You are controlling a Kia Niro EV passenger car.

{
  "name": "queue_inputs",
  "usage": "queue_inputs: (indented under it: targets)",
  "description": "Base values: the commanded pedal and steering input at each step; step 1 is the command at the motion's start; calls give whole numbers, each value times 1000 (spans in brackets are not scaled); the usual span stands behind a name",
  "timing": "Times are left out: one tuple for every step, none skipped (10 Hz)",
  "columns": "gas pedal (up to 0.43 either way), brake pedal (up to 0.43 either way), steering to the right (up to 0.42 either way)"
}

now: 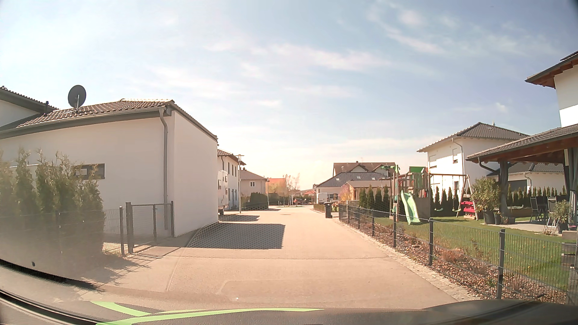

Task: Follow the waypoints while adhering to traffic rules and regulations

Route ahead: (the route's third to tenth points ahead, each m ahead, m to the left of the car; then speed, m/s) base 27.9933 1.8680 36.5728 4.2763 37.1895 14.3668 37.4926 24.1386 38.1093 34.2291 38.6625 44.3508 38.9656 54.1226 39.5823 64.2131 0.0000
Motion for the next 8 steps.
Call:
queue_inputs:
  targets:
    - [0, 390, 0]
    - [0, 390, 0]
    - [0, 390, 0]
    - [0, 390, 0]
    - [0, 390, 0]
    - [0, 390, 0]
    - [0, 390, 0]
    - [0, 390, 0]
